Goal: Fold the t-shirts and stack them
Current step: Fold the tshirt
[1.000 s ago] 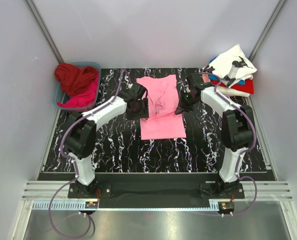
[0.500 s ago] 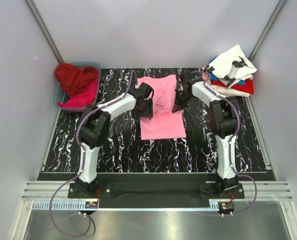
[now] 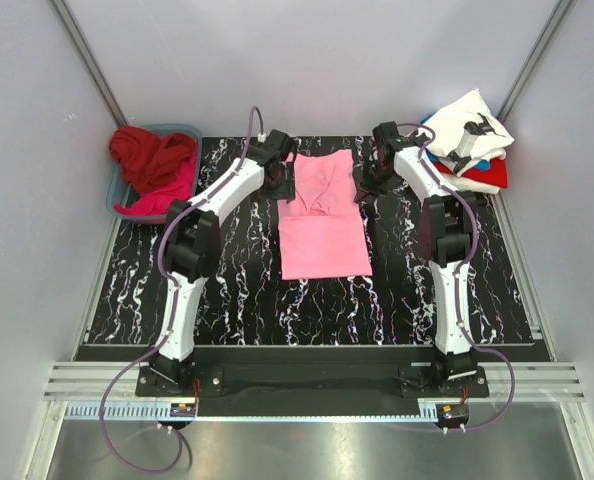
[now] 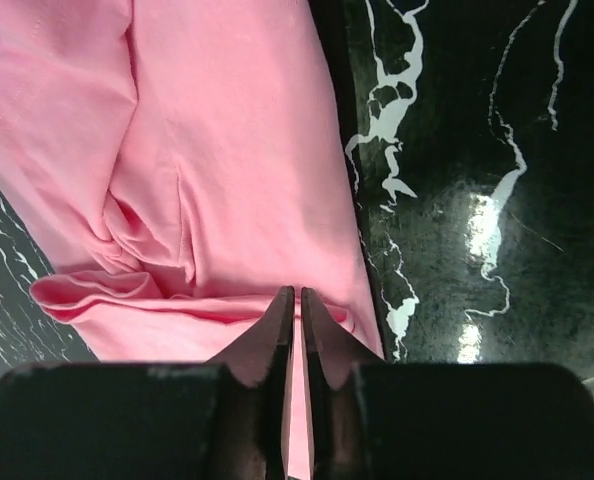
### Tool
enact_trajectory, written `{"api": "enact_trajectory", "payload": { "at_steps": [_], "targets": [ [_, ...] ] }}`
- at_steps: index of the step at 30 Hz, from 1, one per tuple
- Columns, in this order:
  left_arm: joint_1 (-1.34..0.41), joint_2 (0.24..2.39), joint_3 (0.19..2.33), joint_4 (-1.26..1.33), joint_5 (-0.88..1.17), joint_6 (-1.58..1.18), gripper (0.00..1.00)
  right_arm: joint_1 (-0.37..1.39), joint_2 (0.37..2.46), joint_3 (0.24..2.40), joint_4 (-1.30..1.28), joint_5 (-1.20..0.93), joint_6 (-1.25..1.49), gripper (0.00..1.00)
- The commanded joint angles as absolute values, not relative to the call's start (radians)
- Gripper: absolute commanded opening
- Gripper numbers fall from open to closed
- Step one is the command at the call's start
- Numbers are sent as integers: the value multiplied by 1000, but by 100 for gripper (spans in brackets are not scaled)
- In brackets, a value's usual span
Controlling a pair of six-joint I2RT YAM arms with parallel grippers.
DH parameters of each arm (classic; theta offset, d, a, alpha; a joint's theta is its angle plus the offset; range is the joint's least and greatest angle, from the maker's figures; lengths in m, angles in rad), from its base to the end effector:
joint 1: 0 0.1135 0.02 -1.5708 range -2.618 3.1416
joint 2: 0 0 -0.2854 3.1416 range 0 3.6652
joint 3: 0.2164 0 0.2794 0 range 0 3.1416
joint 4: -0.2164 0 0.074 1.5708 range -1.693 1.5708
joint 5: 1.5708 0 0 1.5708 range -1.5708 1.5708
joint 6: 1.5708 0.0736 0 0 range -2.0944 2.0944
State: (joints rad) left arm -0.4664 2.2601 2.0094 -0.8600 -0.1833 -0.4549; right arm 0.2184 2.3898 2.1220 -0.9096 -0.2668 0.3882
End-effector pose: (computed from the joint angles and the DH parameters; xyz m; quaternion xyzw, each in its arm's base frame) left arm 0.4935 -0.2334 0.1930 -0.0153 0.9697 -0.0211 0.2430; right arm 0.5455 0.1409 0.1601 0.0565 0.9707 0.1823 0.1459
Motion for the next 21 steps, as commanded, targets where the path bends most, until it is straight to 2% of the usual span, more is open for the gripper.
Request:
{"api": "enact_trajectory", "payload": {
  "at_steps": [1,2,4,5,6,8,12,14,16,21],
  "targets": [
    [-454,2195,2033,-919,-213,-426,74,227,2288,2100,-918,-235,371,12],
    [-454,2133,1964,-892,-183,-433,79,226,2251,2012,-896,-209,371,13],
    [-462,2016,1814,-833,-151,-457,89,225,2134,1868,-833,-183,376,25],
    [-466,1976,1757,-813,-135,-471,90,225,2056,1818,-800,-178,376,50],
    [-468,1933,1696,-789,-118,-504,91,225,2016,1768,-786,-173,382,64],
    [-480,1814,1502,-695,-49,-534,91,226,1897,1594,-721,-198,400,78],
    [-503,1616,1188,-464,64,-650,90,225,1750,1277,-617,-291,433,78],
    [-521,1568,1045,-392,112,-681,90,226,1709,1205,-571,-336,442,74],
    [-534,1523,936,-301,132,-729,90,226,1700,1131,-549,-360,446,64],
    [-551,1502,798,-125,175,-810,87,225,1713,1028,-485,-390,459,57]
  ]
}}
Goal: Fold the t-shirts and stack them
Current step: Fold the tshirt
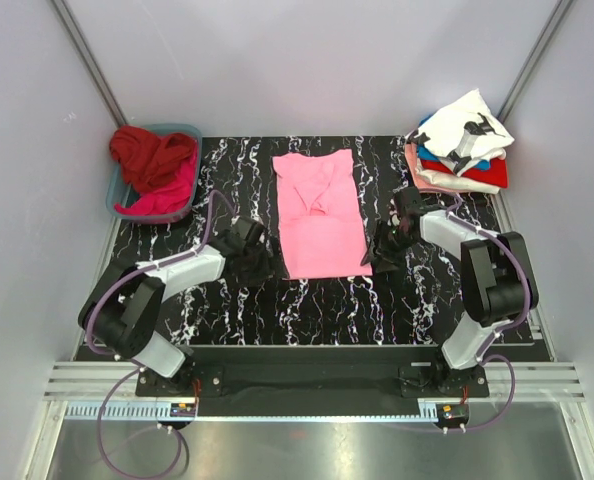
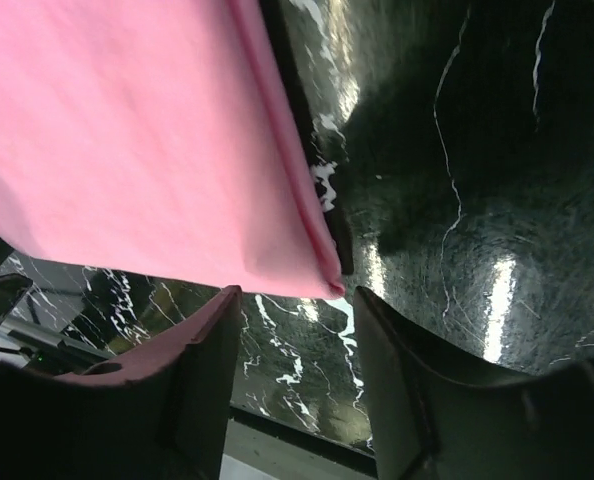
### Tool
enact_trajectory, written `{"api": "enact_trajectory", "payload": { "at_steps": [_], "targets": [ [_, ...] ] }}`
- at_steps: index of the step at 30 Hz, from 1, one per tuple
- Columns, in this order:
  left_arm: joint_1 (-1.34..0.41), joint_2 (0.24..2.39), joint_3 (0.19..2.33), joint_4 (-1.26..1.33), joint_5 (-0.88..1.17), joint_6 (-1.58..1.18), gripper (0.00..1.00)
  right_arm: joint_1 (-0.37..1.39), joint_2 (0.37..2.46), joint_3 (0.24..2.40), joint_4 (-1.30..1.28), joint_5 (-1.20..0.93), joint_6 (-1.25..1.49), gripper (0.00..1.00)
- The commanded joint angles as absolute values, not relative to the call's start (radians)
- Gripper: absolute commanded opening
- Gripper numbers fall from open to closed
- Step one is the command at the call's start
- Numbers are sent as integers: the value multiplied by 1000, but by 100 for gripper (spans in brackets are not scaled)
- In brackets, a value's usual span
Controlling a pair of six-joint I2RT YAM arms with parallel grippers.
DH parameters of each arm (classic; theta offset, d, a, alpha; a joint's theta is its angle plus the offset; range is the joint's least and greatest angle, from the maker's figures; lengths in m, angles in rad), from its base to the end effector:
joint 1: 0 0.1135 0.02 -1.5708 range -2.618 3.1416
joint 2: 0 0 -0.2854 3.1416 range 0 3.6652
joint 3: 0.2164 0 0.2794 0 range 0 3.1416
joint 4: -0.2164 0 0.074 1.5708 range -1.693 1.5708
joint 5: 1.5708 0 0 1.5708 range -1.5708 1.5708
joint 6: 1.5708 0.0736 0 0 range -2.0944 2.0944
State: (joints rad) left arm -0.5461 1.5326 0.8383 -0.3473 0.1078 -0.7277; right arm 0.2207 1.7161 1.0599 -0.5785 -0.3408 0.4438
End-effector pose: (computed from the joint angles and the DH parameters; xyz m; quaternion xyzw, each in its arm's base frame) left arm 0.2792 -0.1789 0.1432 -0.0734 0.9611 -0.1971 0.1790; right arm 0.3473 0.1031 0.1416 0.0800 0.9688 0.2118 0.1013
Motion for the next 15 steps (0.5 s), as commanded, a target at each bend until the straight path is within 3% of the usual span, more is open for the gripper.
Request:
{"api": "enact_trajectory", "payload": {
  "at_steps": [1,15],
  "targets": [
    [-552,1503,775,-108,187,-816,86,225,1720,1023,-482,-393,459,54],
    [-581,1516,647,67,176,-902,72,225,1741,956,-433,-390,457,36]
  ]
}}
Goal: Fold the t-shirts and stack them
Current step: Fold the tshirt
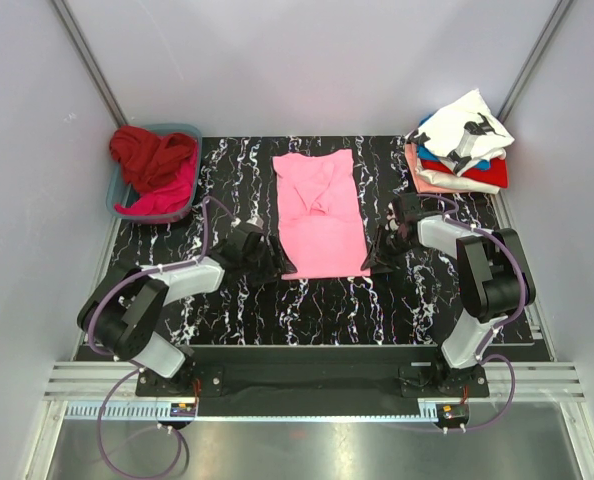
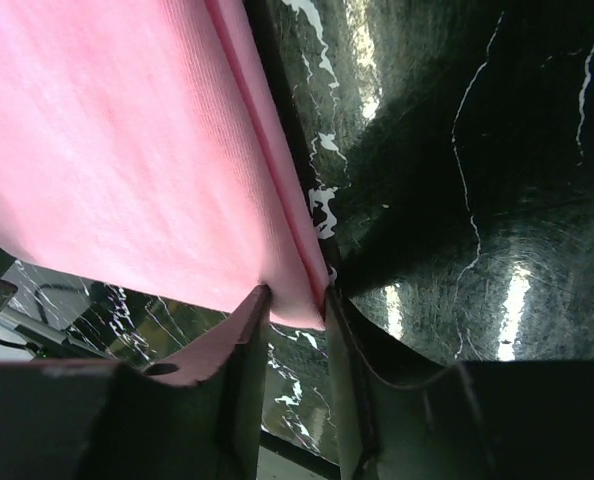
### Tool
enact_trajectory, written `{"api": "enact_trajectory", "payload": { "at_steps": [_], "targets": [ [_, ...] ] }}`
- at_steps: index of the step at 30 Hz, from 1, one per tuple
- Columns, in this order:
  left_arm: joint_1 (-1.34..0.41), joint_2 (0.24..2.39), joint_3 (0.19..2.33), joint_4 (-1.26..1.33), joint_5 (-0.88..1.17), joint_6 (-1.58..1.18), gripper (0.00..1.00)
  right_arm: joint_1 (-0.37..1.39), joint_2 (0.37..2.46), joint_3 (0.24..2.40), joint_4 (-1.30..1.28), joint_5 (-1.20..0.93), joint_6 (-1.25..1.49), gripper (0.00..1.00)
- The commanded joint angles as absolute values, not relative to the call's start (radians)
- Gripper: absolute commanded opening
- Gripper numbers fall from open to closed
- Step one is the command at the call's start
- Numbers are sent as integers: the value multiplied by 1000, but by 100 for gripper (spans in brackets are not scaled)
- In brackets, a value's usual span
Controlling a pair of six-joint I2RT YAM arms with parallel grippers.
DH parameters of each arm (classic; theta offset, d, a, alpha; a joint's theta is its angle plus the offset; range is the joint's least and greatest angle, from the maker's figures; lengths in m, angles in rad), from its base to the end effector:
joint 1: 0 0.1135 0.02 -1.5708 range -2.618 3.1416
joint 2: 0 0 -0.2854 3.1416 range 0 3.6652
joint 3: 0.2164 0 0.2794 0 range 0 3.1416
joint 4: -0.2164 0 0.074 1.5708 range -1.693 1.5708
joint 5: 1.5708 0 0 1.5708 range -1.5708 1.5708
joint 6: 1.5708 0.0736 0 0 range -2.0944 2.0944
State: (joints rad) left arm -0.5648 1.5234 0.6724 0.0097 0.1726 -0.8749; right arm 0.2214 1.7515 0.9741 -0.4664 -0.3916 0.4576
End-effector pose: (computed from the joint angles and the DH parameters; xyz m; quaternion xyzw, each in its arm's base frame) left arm 0.2712 -0.1868 0.1237 -0.1133 0.9243 -0.2948 0.2141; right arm 0.3387 0.1050 0.1111 0.0826 0.9648 0.2342 0.0866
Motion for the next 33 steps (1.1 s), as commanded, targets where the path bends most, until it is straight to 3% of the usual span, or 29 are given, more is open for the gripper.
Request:
{"api": "enact_trajectory", "payload": {
  "at_steps": [1,10,13,18,23,33],
  "targets": [
    [-590,1517,649,69,172,-902,69,224,1740,954,-431,-388,460,34],
    [-630,1543,657,38,117,-933,47,224,1736,948,-422,-390,459,15],
    [-630,1555,664,31,101,-931,42,224,1738,950,-423,-390,459,13],
    [-630,1559,666,28,66,-936,42,224,1738,948,-422,-390,459,11],
    [-630,1554,661,11,43,-931,64,224,1736,943,-416,-391,462,11],
    [-620,1583,670,14,23,-916,52,222,1736,942,-411,-393,459,11]
  ]
}}
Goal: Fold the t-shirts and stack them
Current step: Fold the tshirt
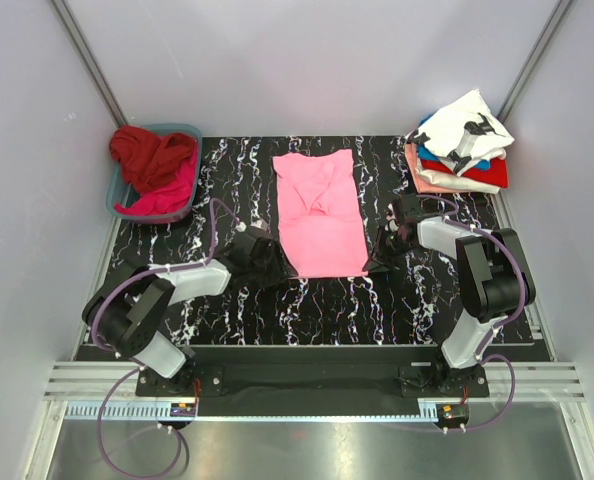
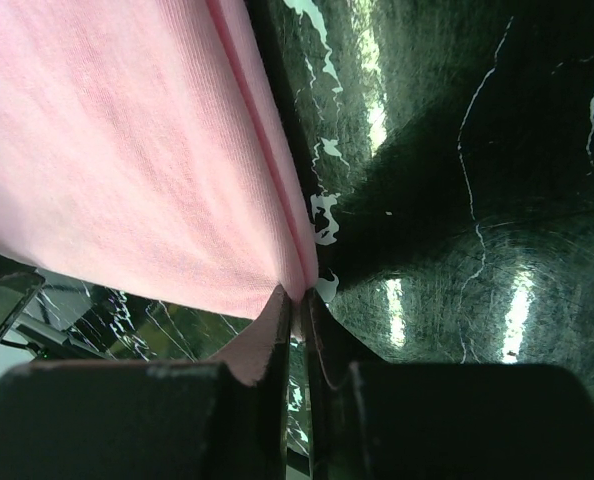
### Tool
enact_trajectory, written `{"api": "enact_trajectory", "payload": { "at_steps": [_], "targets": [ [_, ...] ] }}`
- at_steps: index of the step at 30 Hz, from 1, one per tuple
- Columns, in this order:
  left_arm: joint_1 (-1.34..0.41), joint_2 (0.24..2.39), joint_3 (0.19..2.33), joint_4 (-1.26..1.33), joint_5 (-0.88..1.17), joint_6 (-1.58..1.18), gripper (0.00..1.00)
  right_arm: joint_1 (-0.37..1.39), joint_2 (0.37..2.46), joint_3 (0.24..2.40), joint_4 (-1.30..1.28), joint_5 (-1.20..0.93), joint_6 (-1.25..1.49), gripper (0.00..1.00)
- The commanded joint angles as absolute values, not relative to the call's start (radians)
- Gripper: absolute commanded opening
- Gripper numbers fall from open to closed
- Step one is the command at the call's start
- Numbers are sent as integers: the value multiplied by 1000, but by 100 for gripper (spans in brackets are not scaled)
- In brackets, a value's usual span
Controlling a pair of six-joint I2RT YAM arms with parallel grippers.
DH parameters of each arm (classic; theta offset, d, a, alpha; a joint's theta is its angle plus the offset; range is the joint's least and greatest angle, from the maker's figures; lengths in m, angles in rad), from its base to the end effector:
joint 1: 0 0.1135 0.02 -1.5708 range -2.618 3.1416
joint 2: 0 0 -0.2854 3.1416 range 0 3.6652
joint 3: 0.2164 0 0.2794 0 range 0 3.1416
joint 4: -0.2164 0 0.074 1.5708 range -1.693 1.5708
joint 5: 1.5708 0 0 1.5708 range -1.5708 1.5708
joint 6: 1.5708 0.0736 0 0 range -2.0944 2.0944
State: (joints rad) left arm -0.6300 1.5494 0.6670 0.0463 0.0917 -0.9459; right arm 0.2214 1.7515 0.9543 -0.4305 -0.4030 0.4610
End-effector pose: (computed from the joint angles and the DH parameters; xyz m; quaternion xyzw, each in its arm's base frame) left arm 0.2646 -0.2012 0.1169 -0.1304 0.9233 -0.2845 0.2227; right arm 0.3376 0.1056 0.1075 0.0815 0.9625 0.2418 0.0916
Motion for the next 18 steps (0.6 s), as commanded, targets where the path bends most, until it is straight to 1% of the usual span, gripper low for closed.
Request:
{"api": "enact_trajectory", "payload": {
  "at_steps": [1,3,6,7,8,9,10,12,13,18],
  "targets": [
    [-620,1585,670,14,21,-916,50,222,1736,942,-411,-393,457,11],
    [-620,1589,667,20,20,-917,45,224,1736,942,-411,-393,459,11],
    [-620,1588,663,18,12,-919,36,224,1735,942,-408,-393,459,7],
    [-620,1588,661,18,11,-917,29,222,1735,940,-408,-393,459,4],
    [-621,1588,661,20,11,-916,25,222,1736,942,-408,-393,459,0],
    [-621,1589,663,23,11,-914,21,222,1736,942,-411,-391,459,0],
    [-621,1591,664,23,12,-913,12,224,1735,942,-411,-393,460,0],
    [-621,1594,676,14,20,-900,3,222,1730,940,-413,-388,462,0],
    [-623,1592,683,6,20,-894,0,224,1729,940,-417,-388,466,0],
    [-647,1522,701,-78,3,-884,0,222,1691,920,-440,-411,468,0]
  ]
}}
